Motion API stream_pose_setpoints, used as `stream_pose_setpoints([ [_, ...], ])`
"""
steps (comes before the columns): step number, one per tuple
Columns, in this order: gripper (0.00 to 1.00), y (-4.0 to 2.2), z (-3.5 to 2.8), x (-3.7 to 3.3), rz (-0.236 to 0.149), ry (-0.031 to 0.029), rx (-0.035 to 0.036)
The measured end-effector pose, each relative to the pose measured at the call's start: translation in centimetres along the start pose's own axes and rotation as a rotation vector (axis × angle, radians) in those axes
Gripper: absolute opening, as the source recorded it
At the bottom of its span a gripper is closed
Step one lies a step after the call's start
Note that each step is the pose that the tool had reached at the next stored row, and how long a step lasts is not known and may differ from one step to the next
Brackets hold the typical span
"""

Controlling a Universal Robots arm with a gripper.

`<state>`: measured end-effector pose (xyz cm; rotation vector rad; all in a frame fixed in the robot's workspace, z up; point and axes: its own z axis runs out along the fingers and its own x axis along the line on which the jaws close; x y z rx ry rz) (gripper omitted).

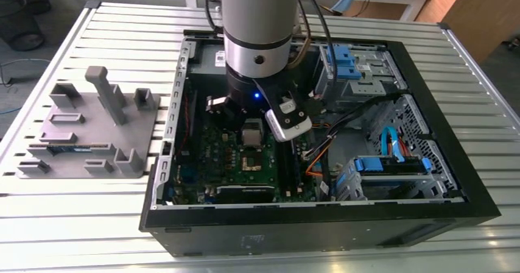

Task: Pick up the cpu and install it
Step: 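Place the cpu into insertion slot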

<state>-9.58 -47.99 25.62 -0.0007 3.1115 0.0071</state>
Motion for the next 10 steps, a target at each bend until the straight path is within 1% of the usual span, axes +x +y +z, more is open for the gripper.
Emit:
stream_pose_setpoints([
  [5,0.47,0.0,0.83,-0.03,0.0,0.0,0.0],
  [10,0.47,-0.01,1.36,-0.03,0.0,0.0,-0.0001],
])
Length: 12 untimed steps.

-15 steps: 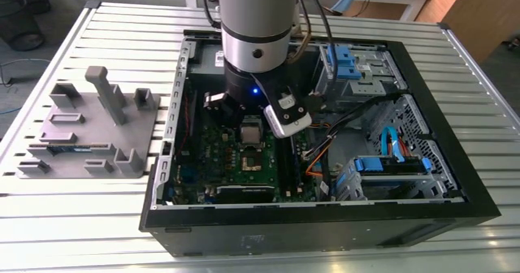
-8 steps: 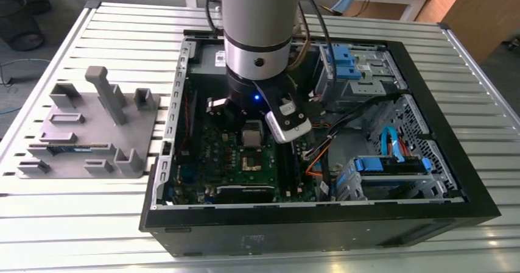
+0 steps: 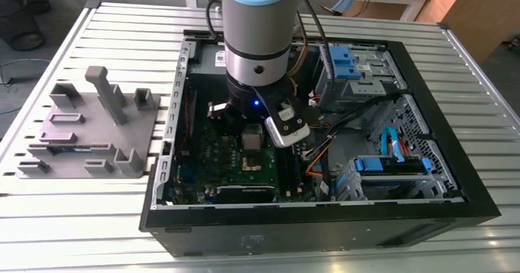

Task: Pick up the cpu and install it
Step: 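Place the cpu into insertion slot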

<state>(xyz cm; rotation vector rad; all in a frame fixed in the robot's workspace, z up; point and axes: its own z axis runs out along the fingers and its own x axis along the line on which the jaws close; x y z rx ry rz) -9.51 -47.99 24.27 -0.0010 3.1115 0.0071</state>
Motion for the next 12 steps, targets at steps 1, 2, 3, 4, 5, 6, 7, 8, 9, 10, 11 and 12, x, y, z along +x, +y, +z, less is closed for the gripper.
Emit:
stream_pose_setpoints([
  [1,0.47,0.0,0.12,-0.02,0.0,0.0,0.0001],
  [2,0.47,0.0,0.23,-0.04,0.0,0.0,0.0002],
  [3,0.47,0.0,0.33,-0.05,0.0,0.0,0.0003],
  [4,0.47,0.0,0.45,-0.05,0.0,0.0,0.0004],
  [5,0.47,0.0,0.56,-0.06,0.0,0.0,0.0004],
  [6,0.47,0.0,0.68,-0.07,0.0,0.0,0.0004],
  [7,0.47,-0.01,0.79,-0.08,0.0,0.0,0.0006],
  [8,0.47,-0.01,0.9,-0.08,0.0,0.0,0.0008],
  [9,0.47,-0.01,1.01,-0.08,0.0,0.0,0.0009],
  [10,0.47,-0.01,1.11,-0.09,0.0,0.0,0.0009],
  [11,0.47,-0.02,1.18,-0.12,0.0,0.0,0.0011],
  [12,0.47,-0.02,1.22,-0.17,0.0,0.0,0.0017],
])
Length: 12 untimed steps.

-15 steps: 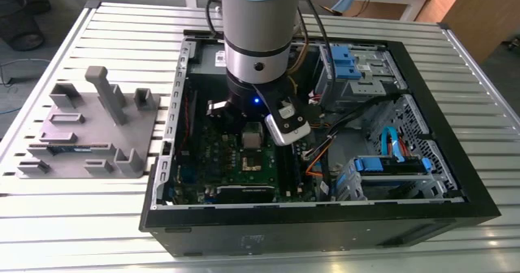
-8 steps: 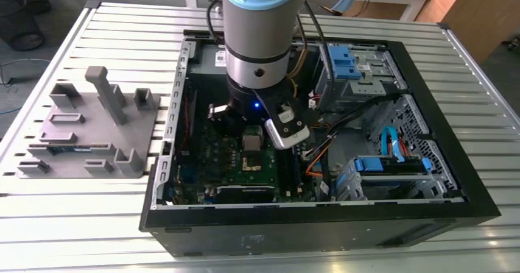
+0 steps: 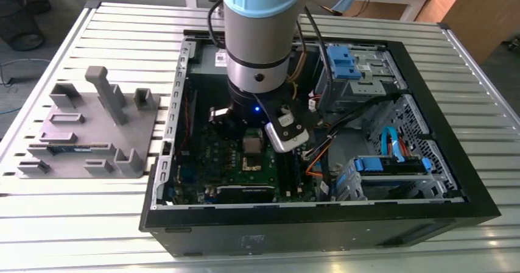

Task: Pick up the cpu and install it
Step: 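Place the cpu into insertion slot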

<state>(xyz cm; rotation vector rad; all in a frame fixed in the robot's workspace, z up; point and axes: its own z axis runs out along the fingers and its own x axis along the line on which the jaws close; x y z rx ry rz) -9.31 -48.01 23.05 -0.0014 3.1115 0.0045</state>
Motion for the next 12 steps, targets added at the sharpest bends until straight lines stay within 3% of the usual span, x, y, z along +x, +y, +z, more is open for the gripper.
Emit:
stream_pose_setpoints([
  [12,0.47,-0.24,0.45,-0.09,0.0,0.0,0.006],
])
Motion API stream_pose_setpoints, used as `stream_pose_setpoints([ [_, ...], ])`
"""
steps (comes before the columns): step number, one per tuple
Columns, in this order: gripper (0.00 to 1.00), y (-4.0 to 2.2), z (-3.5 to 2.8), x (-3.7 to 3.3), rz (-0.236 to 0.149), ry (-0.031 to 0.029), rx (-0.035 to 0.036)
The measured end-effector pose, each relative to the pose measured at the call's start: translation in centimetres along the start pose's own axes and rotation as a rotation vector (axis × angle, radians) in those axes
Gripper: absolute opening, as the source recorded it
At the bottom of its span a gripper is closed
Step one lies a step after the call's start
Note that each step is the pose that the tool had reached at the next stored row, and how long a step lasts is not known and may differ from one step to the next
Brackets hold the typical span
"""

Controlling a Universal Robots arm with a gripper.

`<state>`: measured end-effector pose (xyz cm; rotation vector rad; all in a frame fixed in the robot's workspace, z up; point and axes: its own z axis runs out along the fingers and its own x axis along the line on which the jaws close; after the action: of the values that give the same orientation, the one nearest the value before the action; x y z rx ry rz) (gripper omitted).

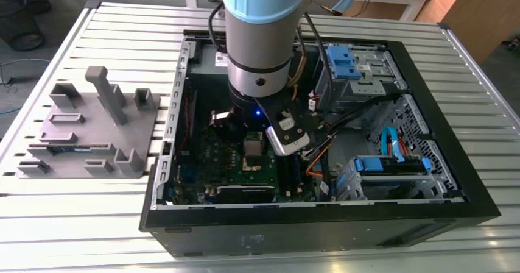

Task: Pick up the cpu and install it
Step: 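Place the cpu into insertion slot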

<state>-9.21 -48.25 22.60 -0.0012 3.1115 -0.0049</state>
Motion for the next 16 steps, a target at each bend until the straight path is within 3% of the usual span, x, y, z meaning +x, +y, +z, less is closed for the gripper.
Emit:
stream_pose_setpoints([
  [5,0.47,0.0,0.32,0.01,0.0,0.0001,0.0031],
  [16,0.47,-0.03,0.52,0.02,0.0,-0.0001,0.0029],
])
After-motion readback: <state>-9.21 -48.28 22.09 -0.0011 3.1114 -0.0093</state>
